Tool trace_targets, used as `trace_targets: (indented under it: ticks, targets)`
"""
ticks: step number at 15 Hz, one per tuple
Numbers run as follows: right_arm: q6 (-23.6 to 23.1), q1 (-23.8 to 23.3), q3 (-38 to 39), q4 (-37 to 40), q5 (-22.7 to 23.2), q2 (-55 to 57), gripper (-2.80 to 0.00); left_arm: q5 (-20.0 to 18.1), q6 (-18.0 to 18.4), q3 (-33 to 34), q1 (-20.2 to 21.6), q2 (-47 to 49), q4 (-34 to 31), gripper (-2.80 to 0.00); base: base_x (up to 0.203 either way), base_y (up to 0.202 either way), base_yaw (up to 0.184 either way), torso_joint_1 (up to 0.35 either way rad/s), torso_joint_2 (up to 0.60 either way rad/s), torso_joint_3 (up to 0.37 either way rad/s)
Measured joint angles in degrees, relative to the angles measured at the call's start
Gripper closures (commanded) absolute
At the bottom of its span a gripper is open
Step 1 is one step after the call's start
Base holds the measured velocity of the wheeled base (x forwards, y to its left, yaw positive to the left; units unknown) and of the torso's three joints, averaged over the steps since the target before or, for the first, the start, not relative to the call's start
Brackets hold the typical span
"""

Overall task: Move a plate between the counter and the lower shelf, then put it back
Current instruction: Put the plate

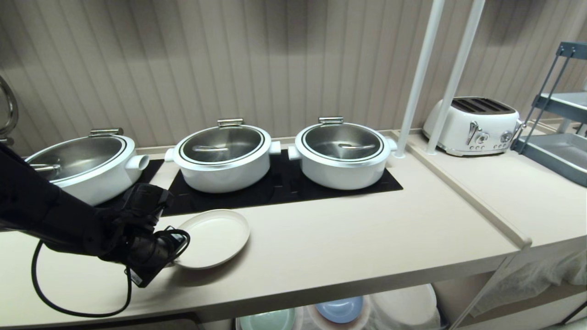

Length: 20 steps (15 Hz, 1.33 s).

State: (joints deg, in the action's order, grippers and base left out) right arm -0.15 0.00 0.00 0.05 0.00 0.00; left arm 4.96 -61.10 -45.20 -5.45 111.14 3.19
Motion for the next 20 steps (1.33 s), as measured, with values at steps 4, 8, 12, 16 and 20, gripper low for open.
trace_targets:
  ticks: [4,8,12,16,20]
  targets:
    - [0.0,0.0,0.0,0.0,0.0,0.0,0.00,-0.1,0.0,0.1,0.0,0.0,0.0,-2.80,0.000,0.000,0.000,0.000,0.00,0.000]
    - [0.0,0.0,0.0,0.0,0.0,0.0,0.00,-0.1,0.0,0.1,0.0,0.0,0.0,-2.80,0.000,0.000,0.000,0.000,0.00,0.000]
    - [0.0,0.0,0.0,0.0,0.0,0.0,0.00,0.2,0.0,0.2,0.1,-0.1,0.0,-2.80,0.000,0.000,0.000,0.000,0.00,0.000]
    - [0.0,0.0,0.0,0.0,0.0,0.0,0.00,0.5,0.7,0.1,0.1,-1.8,0.0,-2.80,0.000,0.000,0.000,0.000,0.00,0.000]
    - [0.0,0.0,0.0,0.0,0.0,0.0,0.00,0.7,0.9,0.4,0.8,-4.3,-0.2,-2.80,0.000,0.000,0.000,0.000,0.00,0.000]
